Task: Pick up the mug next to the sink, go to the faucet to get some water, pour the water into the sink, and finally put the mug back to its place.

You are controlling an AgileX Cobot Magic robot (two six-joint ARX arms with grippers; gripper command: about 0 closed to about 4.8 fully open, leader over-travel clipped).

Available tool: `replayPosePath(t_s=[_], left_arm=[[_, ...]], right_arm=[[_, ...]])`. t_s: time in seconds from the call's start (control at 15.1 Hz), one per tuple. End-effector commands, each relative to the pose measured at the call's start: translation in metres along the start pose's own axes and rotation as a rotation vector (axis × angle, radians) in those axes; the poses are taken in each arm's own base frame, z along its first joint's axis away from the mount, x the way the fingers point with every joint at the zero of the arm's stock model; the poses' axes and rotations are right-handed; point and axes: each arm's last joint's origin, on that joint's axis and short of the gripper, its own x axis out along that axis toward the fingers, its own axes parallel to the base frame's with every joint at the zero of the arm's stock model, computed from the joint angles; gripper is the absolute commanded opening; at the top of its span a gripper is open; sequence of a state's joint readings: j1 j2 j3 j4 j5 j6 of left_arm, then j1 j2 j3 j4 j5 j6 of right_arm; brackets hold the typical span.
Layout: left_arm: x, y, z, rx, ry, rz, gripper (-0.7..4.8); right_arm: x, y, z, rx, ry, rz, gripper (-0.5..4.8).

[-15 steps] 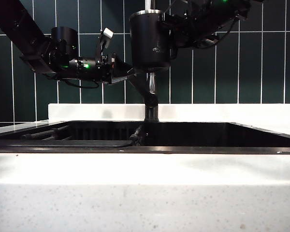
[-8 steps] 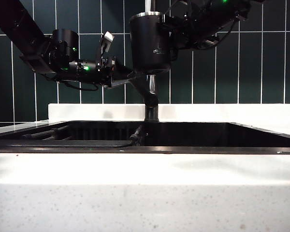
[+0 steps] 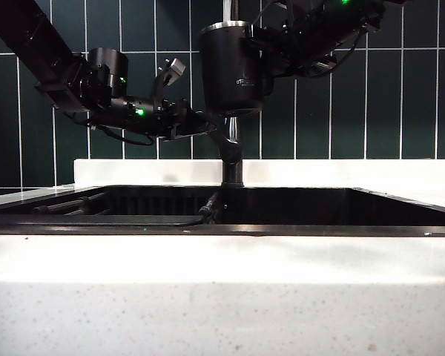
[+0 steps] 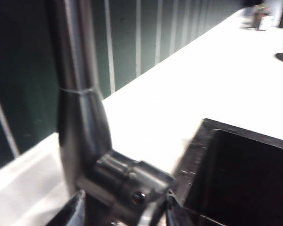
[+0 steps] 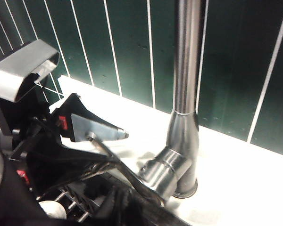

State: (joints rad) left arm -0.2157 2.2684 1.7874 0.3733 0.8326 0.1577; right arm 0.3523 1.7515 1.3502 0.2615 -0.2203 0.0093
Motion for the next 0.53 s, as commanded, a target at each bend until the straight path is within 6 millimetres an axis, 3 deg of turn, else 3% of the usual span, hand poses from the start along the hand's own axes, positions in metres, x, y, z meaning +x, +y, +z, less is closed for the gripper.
replayPosePath(t_s=[0.07,0.26,0.33,0.53], left_arm=[[-0.006,0.009,0.009,0.055,-0.027,0.166,2.09],[-0.007,0.006,0.018,0.030,-0.056,0.108,2.09],[-0.011,0.001,0.033,0.026,-0.084,0.012,2.09],[-0.022,-0.008,0.062,0.003,-0.099,-0.046,2.10]], right_arm=[[-0.003,0.001,0.012,-0.004,-0.072,0.008,-0.01],[-0.003,0.001,0.012,-0.004,-0.071,0.008,-0.01],[-0.004,-0.002,0.013,-0.003,-0.072,-0.005,-0.01],[-0.011,-0.012,0.018,-0.023,-0.075,-0.036,-0.01]])
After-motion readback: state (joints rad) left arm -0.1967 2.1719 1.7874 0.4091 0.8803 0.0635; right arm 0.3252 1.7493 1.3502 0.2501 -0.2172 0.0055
